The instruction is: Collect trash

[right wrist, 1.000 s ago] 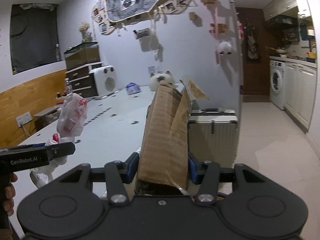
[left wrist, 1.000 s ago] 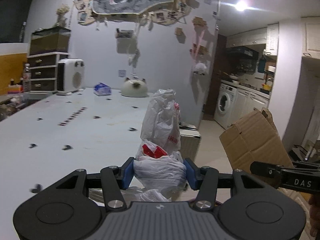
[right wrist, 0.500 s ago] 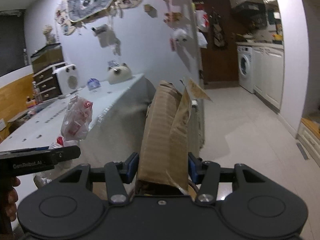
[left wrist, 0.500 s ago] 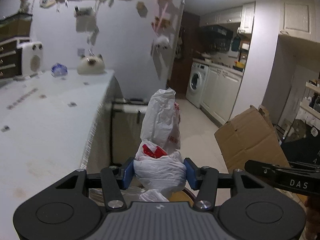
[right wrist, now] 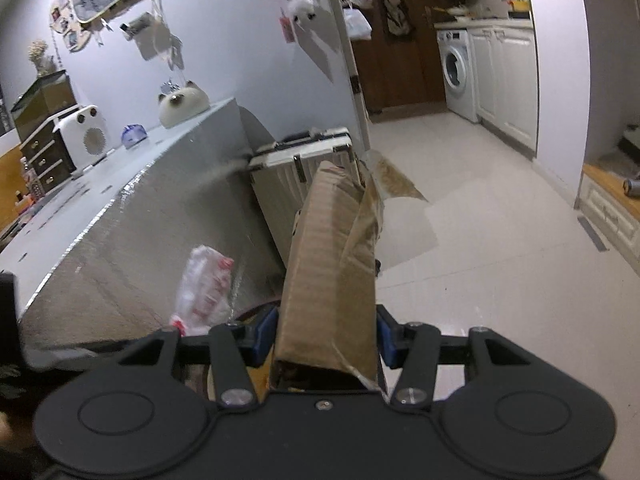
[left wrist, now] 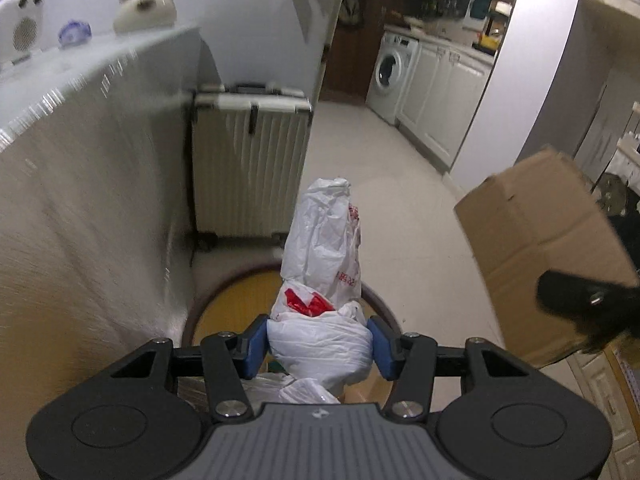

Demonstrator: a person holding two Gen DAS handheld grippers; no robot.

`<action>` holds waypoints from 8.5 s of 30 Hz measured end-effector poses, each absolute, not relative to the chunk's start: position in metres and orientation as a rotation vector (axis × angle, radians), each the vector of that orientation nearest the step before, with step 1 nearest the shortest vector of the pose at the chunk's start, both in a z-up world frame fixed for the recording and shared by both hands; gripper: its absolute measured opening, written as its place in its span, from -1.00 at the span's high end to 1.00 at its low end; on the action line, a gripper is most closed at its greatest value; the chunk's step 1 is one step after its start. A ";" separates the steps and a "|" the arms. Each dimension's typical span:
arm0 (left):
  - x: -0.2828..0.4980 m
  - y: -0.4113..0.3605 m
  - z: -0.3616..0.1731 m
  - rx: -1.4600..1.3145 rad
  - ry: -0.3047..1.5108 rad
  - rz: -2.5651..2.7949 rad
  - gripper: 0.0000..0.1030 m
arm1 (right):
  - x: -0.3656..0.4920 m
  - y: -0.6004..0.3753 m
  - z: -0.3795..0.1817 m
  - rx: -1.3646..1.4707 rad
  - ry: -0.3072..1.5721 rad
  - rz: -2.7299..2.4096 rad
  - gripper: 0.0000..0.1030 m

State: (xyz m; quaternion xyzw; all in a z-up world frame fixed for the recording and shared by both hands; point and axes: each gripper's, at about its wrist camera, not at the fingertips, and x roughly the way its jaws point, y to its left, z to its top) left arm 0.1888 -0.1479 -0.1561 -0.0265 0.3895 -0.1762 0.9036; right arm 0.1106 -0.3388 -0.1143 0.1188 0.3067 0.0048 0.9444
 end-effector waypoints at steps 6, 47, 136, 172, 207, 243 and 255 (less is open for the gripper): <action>0.224 -0.160 -0.215 0.047 0.912 -0.489 -0.05 | 0.136 -0.341 -0.131 0.271 0.662 -0.001 0.00; 0.212 -0.105 -0.240 -0.005 1.055 -0.235 -1.00 | 0.220 -0.296 -0.239 0.263 1.108 0.066 -0.88; 0.088 -0.051 -0.030 0.001 0.735 -0.178 -1.00 | 0.053 -0.276 -0.035 0.160 0.625 0.037 -1.00; 0.032 -0.001 -0.022 -0.022 0.770 -0.113 -1.00 | -0.027 -0.245 -0.037 0.098 0.678 -0.053 -1.00; 0.022 -0.013 -0.019 0.020 0.764 -0.140 -1.00 | -0.029 -0.240 -0.041 0.062 0.707 -0.107 -1.00; 0.022 -0.016 -0.019 0.023 0.762 -0.142 -1.00 | -0.028 -0.238 -0.041 0.062 0.709 -0.108 -1.00; 0.022 -0.016 -0.019 0.023 0.761 -0.143 -1.00 | -0.028 -0.239 -0.040 0.062 0.709 -0.108 -1.00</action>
